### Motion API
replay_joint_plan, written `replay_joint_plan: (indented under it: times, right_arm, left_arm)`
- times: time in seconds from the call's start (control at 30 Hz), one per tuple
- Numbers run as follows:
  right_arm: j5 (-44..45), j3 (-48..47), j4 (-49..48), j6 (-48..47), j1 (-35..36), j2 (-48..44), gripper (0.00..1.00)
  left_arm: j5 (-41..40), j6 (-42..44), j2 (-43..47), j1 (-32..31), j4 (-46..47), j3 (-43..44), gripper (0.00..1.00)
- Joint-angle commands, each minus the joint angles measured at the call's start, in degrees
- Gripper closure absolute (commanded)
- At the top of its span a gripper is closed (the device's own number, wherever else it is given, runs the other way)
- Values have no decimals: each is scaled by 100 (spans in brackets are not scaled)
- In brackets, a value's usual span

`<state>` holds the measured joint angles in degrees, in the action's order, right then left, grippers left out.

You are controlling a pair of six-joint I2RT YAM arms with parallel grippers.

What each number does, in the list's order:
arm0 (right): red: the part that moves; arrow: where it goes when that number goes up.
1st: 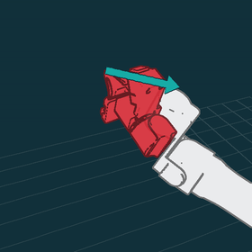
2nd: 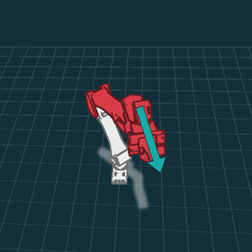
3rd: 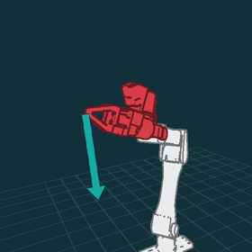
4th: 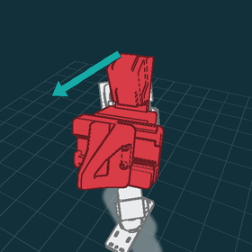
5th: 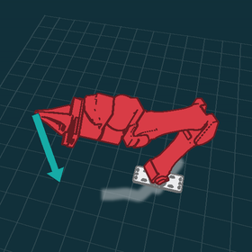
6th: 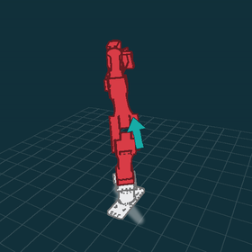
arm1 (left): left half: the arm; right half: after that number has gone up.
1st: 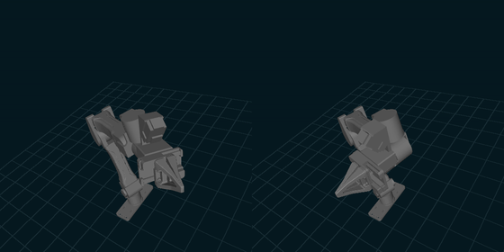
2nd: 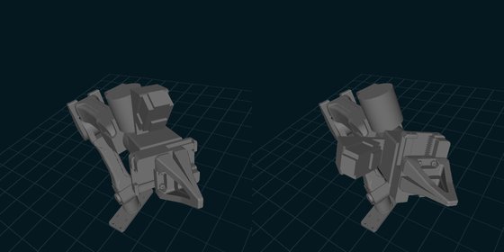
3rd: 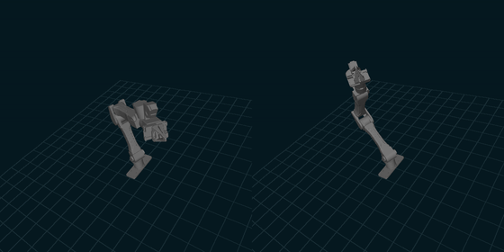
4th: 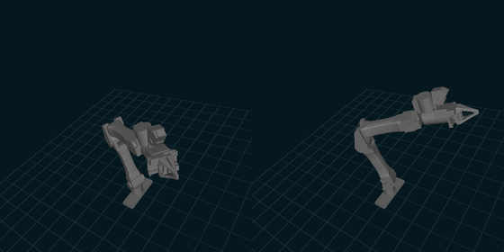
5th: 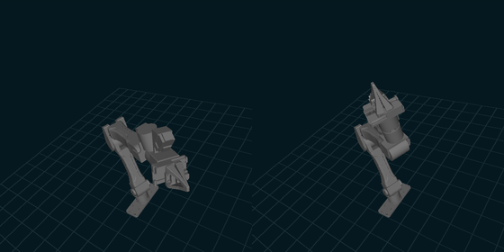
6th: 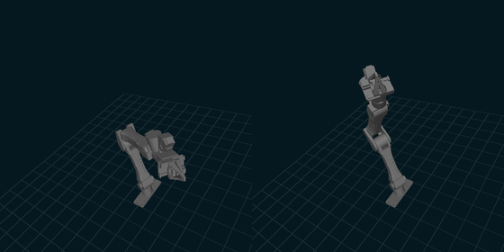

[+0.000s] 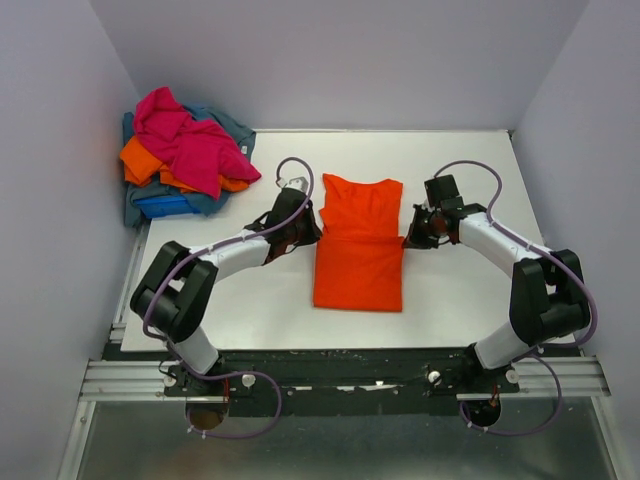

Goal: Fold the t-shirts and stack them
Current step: Fold the folded rectangular tshirt in 1/3 of the way, then grab one side of the 2/3 rectangular tshirt with both arms

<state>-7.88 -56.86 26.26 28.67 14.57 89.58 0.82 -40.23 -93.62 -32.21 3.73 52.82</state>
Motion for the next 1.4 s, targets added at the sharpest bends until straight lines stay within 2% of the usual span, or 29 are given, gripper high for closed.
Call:
replay_joint_plan:
  times: [0.0, 0.37, 0.43, 0.47, 0.53, 0.57, 0.6, 0.73, 0.9, 0.97, 1.0, 1.03, 1.1, 1.13, 1.37]
  right_arm:
    - [304, -194, 195, -72, 11, 15, 99]
    - [428, -466, 143, -28, 11, 481, 99]
    - [436, -519, 72, -10, 11, 621, 93]
    - [489, -554, 72, -1, 11, 700, 88]
    - [515, -615, 90, 42, 11, 806, 74]
    - [498, -607, 98, 51, 11, 789, 69]
    - [481, -572, 90, 69, 11, 728, 68]
    - [568, -379, 133, 17, 11, 272, 67]
    - [324, -28, 99, -124, 20, -396, 73]
    - [-167, 113, -41, -186, 20, -459, 82]
    - [-535, 149, -164, -195, 20, -424, 93]
    - [-835, 166, -287, -186, 20, -337, 99]
    - [-1346, 210, -577, -99, 20, -144, 99]
    - [-1539, 245, -744, -37, 20, -47, 99]
    - [-2463, 386, -1965, 244, -24, 911, 99]
  left_arm:
    - [103, 94, -279, 21, 225, 158, 100]
    - [6, 138, -736, 30, 409, 387, 100]
    - [-3, 112, -902, 30, 410, 483, 99]
    - [41, 112, -990, 30, 392, 545, 92]
    - [338, 120, -1166, 65, 296, 712, 66]
    - [366, 86, -1193, 83, 226, 747, 58]
    - [358, 85, -1141, 92, 234, 713, 52]
    - [130, 208, -702, 109, 33, 589, 45]
    - [-398, 375, 45, 83, -565, 502, 43]
    - [-311, 349, 221, 65, -619, 431, 44]
    - [-206, 314, 230, 57, -619, 414, 47]
    - [-92, 262, 213, 39, -558, 387, 60]
    - [452, 112, 21, 13, -400, 352, 89]
    - [628, 33, -120, 4, -269, 361, 100]
    - [1060, -389, -990, 65, 444, 176, 100]
